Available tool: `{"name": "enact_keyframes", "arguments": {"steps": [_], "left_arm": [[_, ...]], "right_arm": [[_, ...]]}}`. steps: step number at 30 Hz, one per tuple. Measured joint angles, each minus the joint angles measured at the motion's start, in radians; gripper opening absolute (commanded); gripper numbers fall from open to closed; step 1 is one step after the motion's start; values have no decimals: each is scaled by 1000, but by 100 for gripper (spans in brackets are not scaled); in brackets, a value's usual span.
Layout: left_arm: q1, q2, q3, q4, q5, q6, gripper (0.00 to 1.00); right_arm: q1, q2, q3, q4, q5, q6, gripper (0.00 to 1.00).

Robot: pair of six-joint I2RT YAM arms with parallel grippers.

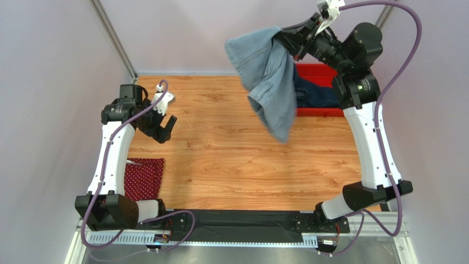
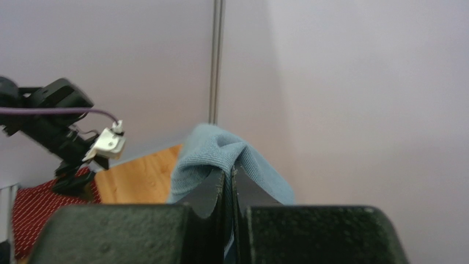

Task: Fold and stack the skirts
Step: Place the skirt at the center of the board.

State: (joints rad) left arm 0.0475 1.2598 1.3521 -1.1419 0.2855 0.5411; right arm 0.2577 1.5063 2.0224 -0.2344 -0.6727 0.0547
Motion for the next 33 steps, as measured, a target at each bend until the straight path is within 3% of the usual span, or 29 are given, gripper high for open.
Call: {"name": "enact_keyframes", "arguments": {"steps": [8, 12, 14, 18, 19, 20, 23, 26, 30, 33], "left_arm": [[0, -13, -14, 0, -14, 24, 99], [0, -10, -14, 0, -34, 35, 99], [0, -3, -14, 0, -38, 37, 99], [0, 38, -14, 3, -42, 40, 99], [0, 55, -14, 6, -42, 40, 99], [0, 78, -12, 9, -41, 38, 97], [-2, 146, -6, 23, -26, 31, 97], [-24, 161, -21, 46, 8, 29, 97], [-155, 131, -103, 114, 21, 39, 97], [-303, 128, -182, 166, 11, 61, 98]], "right_arm": [[36, -102, -262, -19, -49, 103, 0], [82, 8, -349, -10, -51, 161, 0], [102, 166, -329, -20, -36, 204, 1], [112, 607, -8, -134, 62, 280, 15], [112, 750, 140, -146, 118, 290, 36], [112, 867, 262, -167, 178, 301, 42], [111, 1064, 493, -239, 361, 290, 50], [113, 1018, 387, -251, 492, 232, 53], [129, 667, -145, -224, 624, 103, 54], [167, 401, -424, -201, 657, 43, 54]]}}
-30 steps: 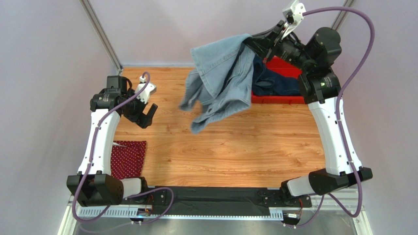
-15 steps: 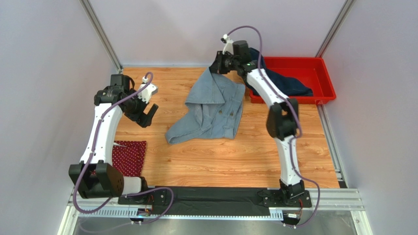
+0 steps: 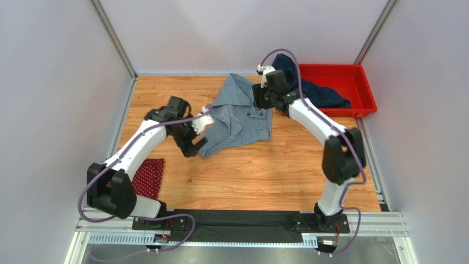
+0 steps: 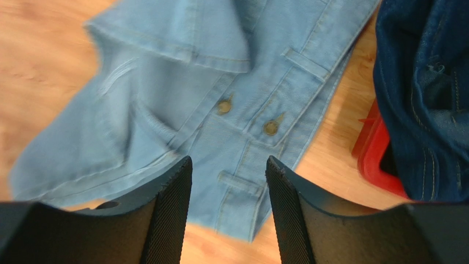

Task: Fold and stack the skirts
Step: Place the skirt at the center of the board, then flatten out the skirt at the center of the board.

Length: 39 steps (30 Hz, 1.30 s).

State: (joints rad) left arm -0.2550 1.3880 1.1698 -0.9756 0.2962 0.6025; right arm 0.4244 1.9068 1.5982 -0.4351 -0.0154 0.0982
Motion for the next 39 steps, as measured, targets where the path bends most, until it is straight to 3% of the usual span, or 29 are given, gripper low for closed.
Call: {"name": "enact_keyframes", "arguments": {"steps": [3, 6, 11, 18, 20, 23, 24, 26, 27, 28, 30, 36, 39], "left_arm": [[-158, 12, -80, 69, -45, 39, 99], [-267, 57, -127, 144, -96, 79, 100], [-301, 183, -161, 292, -187, 137, 99], [-298, 263, -202, 415, -257, 190, 94], [-299, 263, -202, 425, -265, 193, 87], [-299, 264, -203, 428, -264, 198, 66], [-299, 263, -203, 426, -258, 198, 51], [-298, 263, -203, 424, -251, 196, 42], [-298, 263, -203, 422, -248, 197, 28], [-298, 263, -202, 419, -246, 198, 23], [-298, 263, -201, 414, -245, 190, 0], [-271, 253, -161, 340, -193, 152, 0], [-171, 223, -76, 234, -84, 99, 0]], "right_arm": [[36, -218, -210, 41, -8, -18, 53], [43, -315, -362, 61, -14, -11, 53], [31, -282, -532, 51, -31, 27, 54], [28, -192, -531, 74, -54, 62, 55], [28, -165, -511, 87, -54, 63, 54], [28, -126, -494, 111, -58, 61, 48], [28, -112, -490, 115, -61, 61, 38], [28, -89, -487, 119, -69, 57, 25], [27, -80, -486, 121, -73, 59, 15], [27, -77, -485, 124, -73, 59, 11], [24, -78, -482, 128, -76, 59, 1], [6, -109, -481, 109, -80, 51, 0], [-6, -180, -475, 55, -82, 37, 0]]}}
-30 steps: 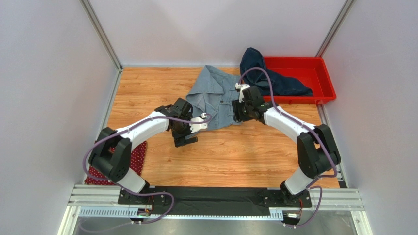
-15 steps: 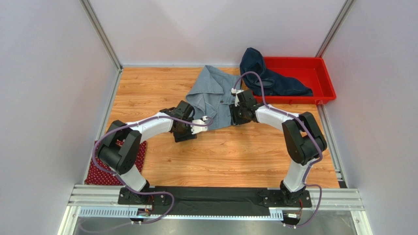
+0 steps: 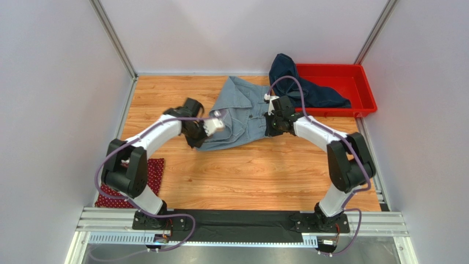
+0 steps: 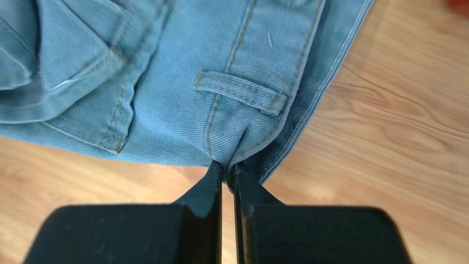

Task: Fold and stack the skirts
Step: Flatten out the skirt at the center of the board.

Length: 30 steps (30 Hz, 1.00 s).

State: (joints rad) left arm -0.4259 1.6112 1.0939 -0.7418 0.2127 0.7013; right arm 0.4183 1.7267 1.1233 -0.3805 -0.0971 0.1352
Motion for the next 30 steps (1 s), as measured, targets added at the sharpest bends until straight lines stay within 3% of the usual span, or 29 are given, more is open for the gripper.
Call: {"name": "enact_keyframes", "arguments": {"steps": [6, 12, 16, 21, 25, 30], "left_arm": [[376, -103, 325, -271, 343, -60, 0], [489, -241, 535, -480, 554, -56, 0], [540, -336, 598, -550, 641, -98, 0], [583, -340, 649, -548, 655, -214, 0], [601, -229, 708, -485, 634, -320, 0], [606, 30, 927, -432, 608, -430, 0]], "right_arm": [[-31, -290, 82, -119, -84, -8, 0], [-29, -586, 223, -125, -159, 0, 0], [-29, -665, 270, -132, -203, 8, 0], [-32, -605, 280, -135, -210, 18, 0], [-47, -433, 328, -118, -201, 21, 0], [-71, -125, 603, -103, -177, 22, 0]]}}
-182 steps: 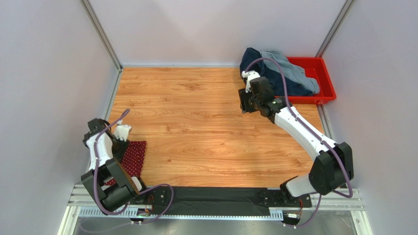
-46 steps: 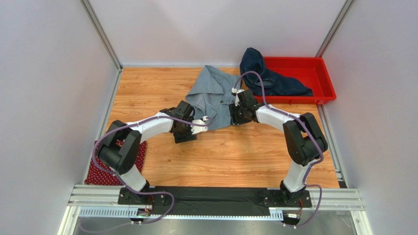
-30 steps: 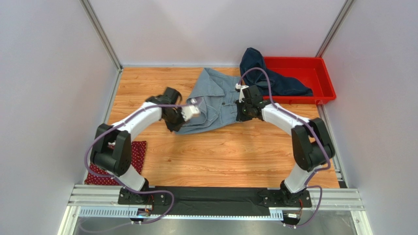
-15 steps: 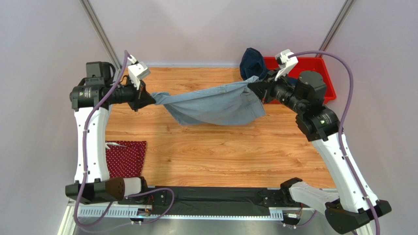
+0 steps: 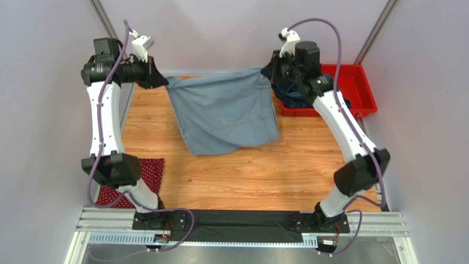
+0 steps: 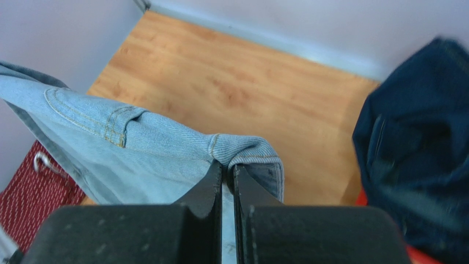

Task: Fold and stack the skirts
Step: Flatten out the skirt at the center of the board.

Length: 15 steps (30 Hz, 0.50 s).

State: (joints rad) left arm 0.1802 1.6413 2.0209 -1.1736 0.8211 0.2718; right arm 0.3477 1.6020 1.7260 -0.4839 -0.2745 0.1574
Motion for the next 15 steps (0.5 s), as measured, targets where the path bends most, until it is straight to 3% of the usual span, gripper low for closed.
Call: {"name": "enact_keyframes", "arguments": {"steps": [5, 8, 11, 15], "left_arm": [[0, 159, 260, 74, -36, -69, 0], [1, 122, 271, 141, -55, -83, 0], [1, 20, 147, 214, -57, -80, 0], [5, -135, -176, 282, -68, -33, 4]], "right_arm": [[-18, 197, 282, 6, 10, -1, 0], [-17, 203, 334, 27, 8, -12, 0], [-17, 164, 285, 79, -8, -31, 0], [-13, 91, 91, 108, -79, -68, 0]]}}
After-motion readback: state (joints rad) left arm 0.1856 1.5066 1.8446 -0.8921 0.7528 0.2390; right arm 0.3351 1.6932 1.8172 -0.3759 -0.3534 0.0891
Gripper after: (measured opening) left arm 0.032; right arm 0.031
